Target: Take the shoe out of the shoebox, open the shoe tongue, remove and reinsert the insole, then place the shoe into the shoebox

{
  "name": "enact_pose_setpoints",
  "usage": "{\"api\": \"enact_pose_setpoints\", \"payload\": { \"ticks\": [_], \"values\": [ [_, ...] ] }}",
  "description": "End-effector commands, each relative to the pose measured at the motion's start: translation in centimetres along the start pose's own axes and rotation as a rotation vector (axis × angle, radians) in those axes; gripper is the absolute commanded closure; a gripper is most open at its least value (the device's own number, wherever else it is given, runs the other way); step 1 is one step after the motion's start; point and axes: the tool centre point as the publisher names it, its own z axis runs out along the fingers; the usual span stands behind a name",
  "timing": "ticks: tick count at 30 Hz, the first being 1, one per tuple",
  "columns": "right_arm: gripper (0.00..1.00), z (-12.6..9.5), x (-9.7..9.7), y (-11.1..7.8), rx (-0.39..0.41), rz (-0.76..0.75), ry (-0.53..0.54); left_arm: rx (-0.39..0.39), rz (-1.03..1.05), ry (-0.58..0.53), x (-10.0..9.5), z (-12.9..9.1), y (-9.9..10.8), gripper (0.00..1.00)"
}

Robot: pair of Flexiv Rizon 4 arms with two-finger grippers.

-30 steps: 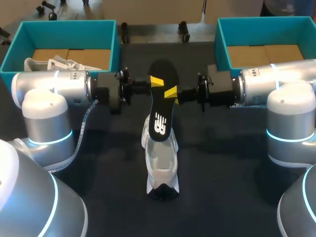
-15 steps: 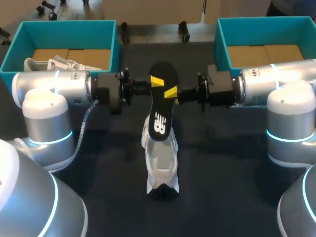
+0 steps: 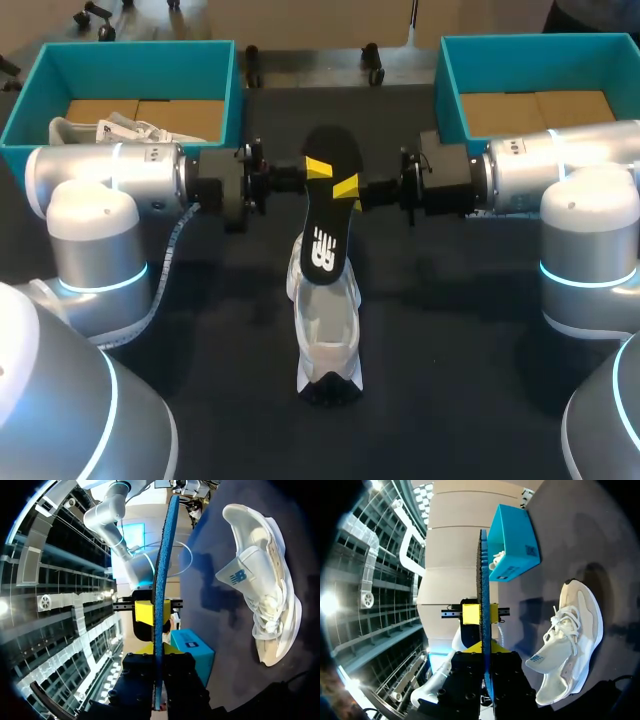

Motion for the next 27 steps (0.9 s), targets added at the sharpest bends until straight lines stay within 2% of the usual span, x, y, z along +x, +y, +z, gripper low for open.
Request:
{"api": "enact_pose_setpoints", "payload": {
  "ticks": [1, 6, 7, 8, 9, 12, 18, 21, 23, 27],
  "values": [
    [1.0, 0.1, 0.1, -0.1, -0.002, 0.001, -0.003, 0.0, 0.003, -0.002, 0.1, 0.2, 0.0, 1.0],
    [1.0, 0.1, 0.1, -0.1, -0.002, 0.001, -0.003, -0.001, 0.006, -0.006, 0.1, 0.1, -0.1, 1.0],
    [0.78, -0.1, 0.3, -0.2, 0.001, -0.003, -0.002, 0.0, 0.007, -0.005, 0.1, 0.1, -0.2, 1.0],
    [0.07, -0.2, 0.4, -0.3, 0.001, -0.01, -0.002, 0.0, 0.009, -0.004, 0.1, 0.0, -0.3, 1.0],
    [0.0, -0.4, 0.6, -0.4, -0.004, -0.017, 0.005, 0.001, 0.01, -0.003, 0.1, -0.1, -0.4, 1.0],
    [0.0, -1.3, 0.7, -1.0, -0.001, -0.043, 0.0, 0.007, 0.01, 0.003, 0.3, -0.5, -0.7, 1.0],
    [0.0, -4.3, 0.6, -2.1, 0.026, -0.115, -0.046, 0.024, -0.012, 0.013, 0.8, -1.8, -1.6, 1.0],
    [0.0, -5.7, 0.5, -2.5, 0.088, -0.158, -0.055, 0.029, -0.026, 0.015, 1.0, -2.7, -2.2, 1.0],
    [0.0, -6.3, 0.5, -2.8, 0.217, -0.193, -0.016, 0.035, -0.034, 0.017, 0.9, -3.1, -2.6, 1.0],
    [0.0, -6.3, 0.5, -2.8, 0.217, -0.193, -0.016, 0.052, -0.034, 0.026, 0.7, -4.2, -3.8, 1.0]
  ]
}}
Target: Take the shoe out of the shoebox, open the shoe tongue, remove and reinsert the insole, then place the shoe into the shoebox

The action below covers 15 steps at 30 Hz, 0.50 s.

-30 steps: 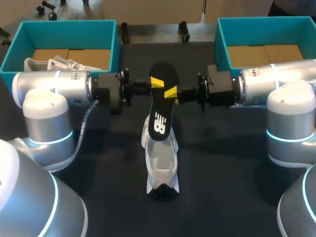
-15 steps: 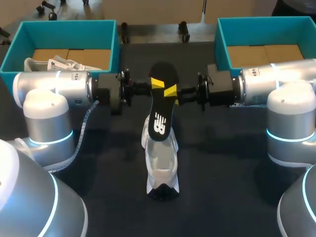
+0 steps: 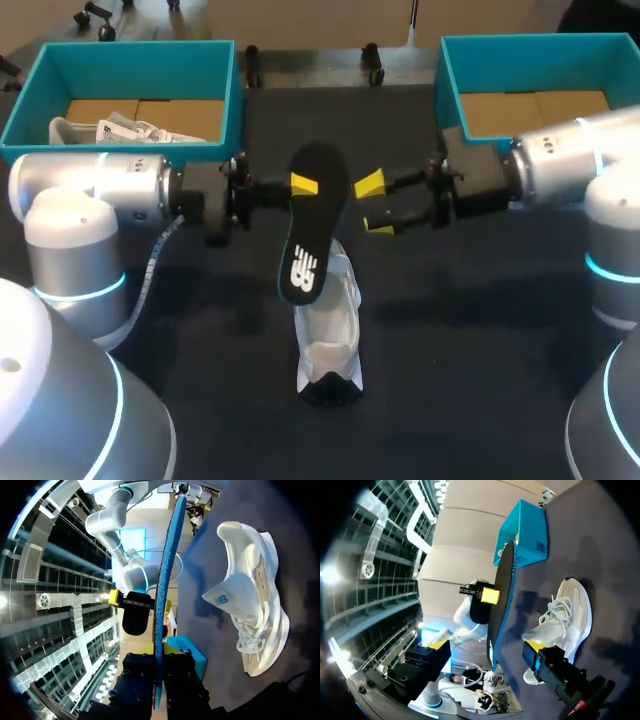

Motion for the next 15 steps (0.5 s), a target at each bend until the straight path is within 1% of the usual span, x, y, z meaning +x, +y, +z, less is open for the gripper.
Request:
{"api": "enact_pose_setpoints", "payload": {
  "ticks": [1, 5, 8, 9, 10, 12, 15],
  "values": [
    [0.0, -1.9, -0.4, 0.9, 0.07, -0.002, 0.01, 0.008, 0.005, 0.016, -0.3, -1.8, -1.8, 1.0],
    [0.0, -1.9, -0.4, 0.9, 0.07, -0.002, 0.01, 0.029, 0.011, 0.03, -0.2, -2.7, -3.4, 1.0],
    [0.0, -1.9, -0.4, 0.9, 0.07, -0.002, 0.01, 0.042, 0.014, 0.033, -0.4, -3.2, -4.7, 1.0],
    [0.0, -1.9, -0.3, 1.0, 0.125, -0.043, -0.038, 0.046, 0.013, 0.035, -0.6, -3.1, -5.0, 1.0],
    [0.0, -1.8, -0.2, 1.0, 0.153, -0.072, -0.053, 0.045, 0.013, 0.036, -0.9, -3.1, -5.2, 1.0],
    [0.0, -1.8, 0.1, 0.8, 0.208, -0.174, -0.117, 0.04, 0.02, 0.044, -1.3, -3.0, -5.5, 1.0],
    [0.0, -2.2, 0.0, -0.3, 0.246, -0.369, -0.199, 0.046, 0.005, 0.06, -1.8, -2.8, -5.7, 1.0]
  ]
}}
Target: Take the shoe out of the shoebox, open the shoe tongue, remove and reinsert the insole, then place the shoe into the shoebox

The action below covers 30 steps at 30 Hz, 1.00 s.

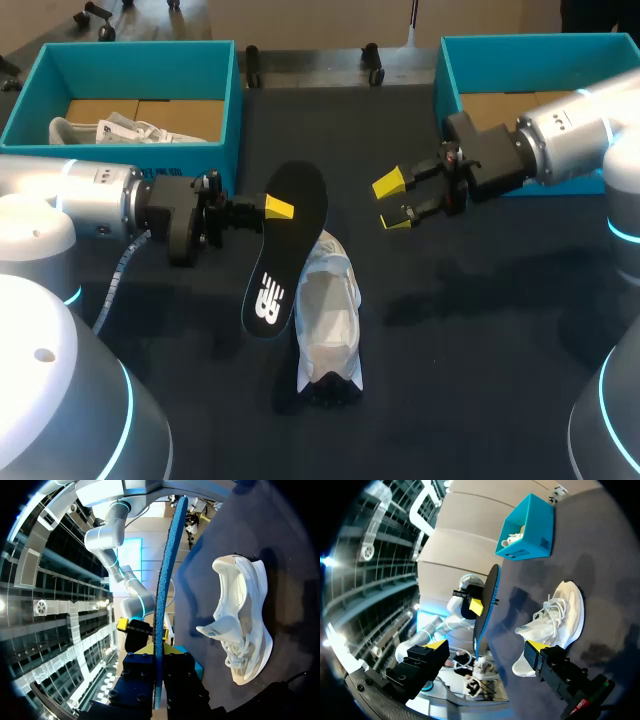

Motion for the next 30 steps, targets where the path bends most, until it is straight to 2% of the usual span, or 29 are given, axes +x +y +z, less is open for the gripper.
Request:
{"api": "enact_pose_setpoints", "payload": {
  "ticks": [1, 3, 6, 15, 16, 17, 20, 23, 26, 30],
  "values": [
    [0.0, -0.6, 0.5, -0.6, 0.149, -0.294, -0.182, -0.004, -0.022, 0.026, -1.1, 0.0, -1.0, 1.0],
    [0.0, -0.4, 0.1, -1.6, 0.266, -0.375, -0.191, 0.018, -0.063, 0.031, -1.2, 0.0, -1.1, 1.0],
    [0.0, -0.4, 0.1, -1.6, 0.266, -0.375, -0.191, 0.044, -0.08, 0.099, -1.5, -0.2, -1.2, 1.0],
    [0.0, -0.4, 0.1, -1.6, 0.266, -0.375, -0.191, 0.044, -0.08, 0.099, -1.5, -0.2, -1.2, 1.0],
    [0.0, -0.2, 0.6, -1.1, 0.339, -0.378, -0.278, 0.044, -0.08, 0.099, -1.5, -0.2, -1.2, 1.0],
    [0.0, 0.1, 0.9, -0.9, 0.394, -0.449, -0.323, 0.044, -0.08, 0.099, -1.5, -0.2, -1.2, 1.0],
    [0.0, 0.4, 0.6, -1.7, 0.45, -0.595, -0.45, 0.077, -0.103, 0.095, -2.0, 0.3, -2.3, 1.0],
    [0.0, 0.9, -1.0, -3.1, 0.449, -0.664, -0.527, 0.109, -0.16, 0.081, -2.6, 0.2, -3.0, 1.0],
    [0.0, 1.3, -3.2, -4.4, 0.484, -0.672, -0.521, 0.141, -0.288, 0.062, -3.0, 0.0, -3.7, 1.0],
    [0.0, 1.3, -3.2, -4.4, 0.484, -0.672, -0.521, 0.137, -0.298, 0.071, -3.2, -0.2, -3.9, 1.0]
  ]
}}
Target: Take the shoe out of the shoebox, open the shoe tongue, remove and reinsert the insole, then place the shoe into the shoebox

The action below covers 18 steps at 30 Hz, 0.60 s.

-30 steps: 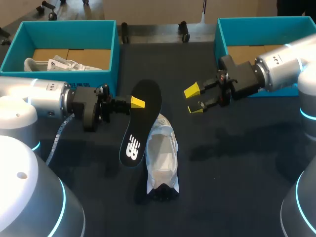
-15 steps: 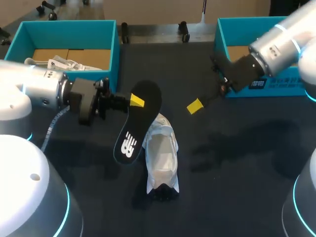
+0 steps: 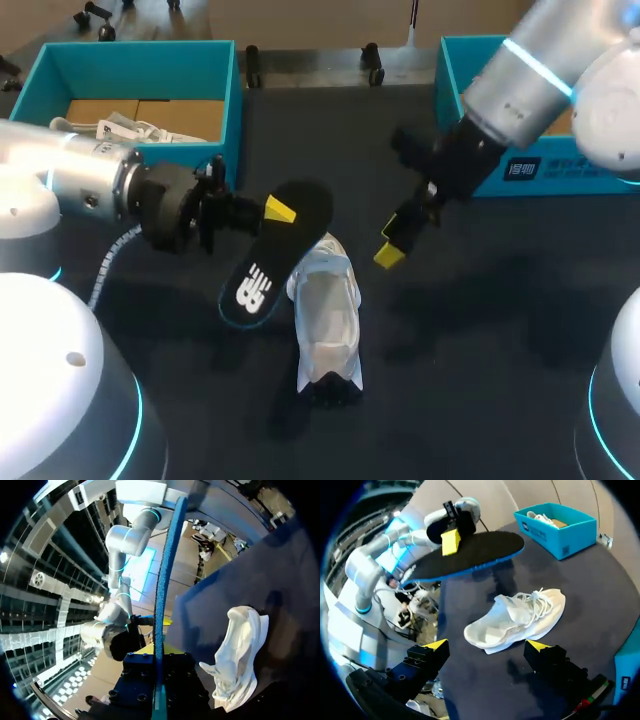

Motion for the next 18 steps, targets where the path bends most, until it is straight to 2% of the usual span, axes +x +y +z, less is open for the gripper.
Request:
{"api": "enact_pose_setpoints", "payload": {
  "ticks": [1, 11, 12, 14, 18],
  "values": [
    [0.0, 0.3, 0.5, 0.3, 0.042, -0.04, -0.073, 0.0, 0.002, 0.008, -0.3, -0.5, -0.2, 1.0],
    [0.0, 0.3, 0.5, 0.3, 0.042, -0.04, -0.073, 0.0, 0.002, 0.008, -0.3, -0.5, -0.2, 1.0],
    [0.0, 0.3, 0.5, 0.3, 0.042, -0.04, -0.073, 0.019, -0.03, 0.014, -0.1, 0.1, -0.2, 1.0],
    [0.0, 0.9, 0.8, 0.3, 0.075, -0.158, -0.146, 0.044, -0.088, 0.007, 0.5, 0.6, -0.5, 1.0],
    [0.0, 3.5, 1.1, -2.0, 0.083, -0.225, -0.263, 0.095, -0.241, -0.008, 1.2, 0.6, -1.3, 1.0]
  ]
}}
